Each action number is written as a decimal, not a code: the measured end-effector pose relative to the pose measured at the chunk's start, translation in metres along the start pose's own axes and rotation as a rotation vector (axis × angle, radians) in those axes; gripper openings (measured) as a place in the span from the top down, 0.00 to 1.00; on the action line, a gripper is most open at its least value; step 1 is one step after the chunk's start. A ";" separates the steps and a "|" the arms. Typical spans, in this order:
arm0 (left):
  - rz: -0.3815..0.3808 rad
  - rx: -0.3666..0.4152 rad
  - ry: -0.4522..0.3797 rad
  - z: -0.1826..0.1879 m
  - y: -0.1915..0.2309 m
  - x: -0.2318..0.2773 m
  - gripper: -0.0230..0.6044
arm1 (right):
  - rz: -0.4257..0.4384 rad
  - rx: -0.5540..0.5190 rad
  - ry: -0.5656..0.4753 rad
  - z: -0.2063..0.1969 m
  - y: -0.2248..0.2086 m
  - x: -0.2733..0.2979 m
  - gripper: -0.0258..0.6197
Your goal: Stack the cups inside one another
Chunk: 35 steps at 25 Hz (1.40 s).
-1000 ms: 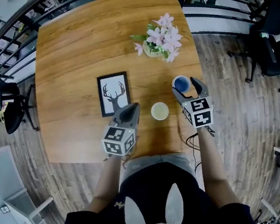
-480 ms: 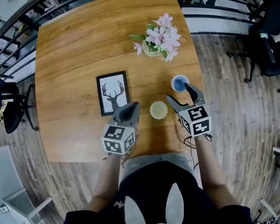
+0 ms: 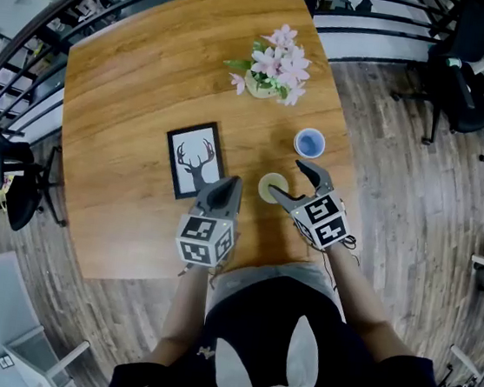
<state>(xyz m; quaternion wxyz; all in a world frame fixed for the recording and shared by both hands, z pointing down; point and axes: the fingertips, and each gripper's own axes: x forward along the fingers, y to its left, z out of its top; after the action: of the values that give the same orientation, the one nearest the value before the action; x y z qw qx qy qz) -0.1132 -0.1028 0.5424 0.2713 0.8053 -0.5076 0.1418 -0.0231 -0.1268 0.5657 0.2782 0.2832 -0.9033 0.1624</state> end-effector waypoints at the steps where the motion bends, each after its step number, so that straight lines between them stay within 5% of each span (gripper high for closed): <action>1: 0.000 0.001 0.000 0.000 -0.001 -0.001 0.93 | 0.009 -0.008 0.006 -0.002 0.005 0.001 0.43; 12: -0.003 0.011 0.003 -0.003 -0.009 -0.005 0.93 | 0.059 -0.087 0.088 -0.024 0.036 0.016 0.43; 35: -0.008 0.015 0.013 -0.007 -0.013 -0.007 0.93 | 0.018 -0.192 0.187 -0.044 0.037 0.024 0.45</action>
<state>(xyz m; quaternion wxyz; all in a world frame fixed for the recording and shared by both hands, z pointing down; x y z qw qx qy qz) -0.1046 -0.0891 0.5406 0.2690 0.8084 -0.5017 0.1496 -0.0437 -0.0873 0.6101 0.3856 0.2305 -0.8874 0.1035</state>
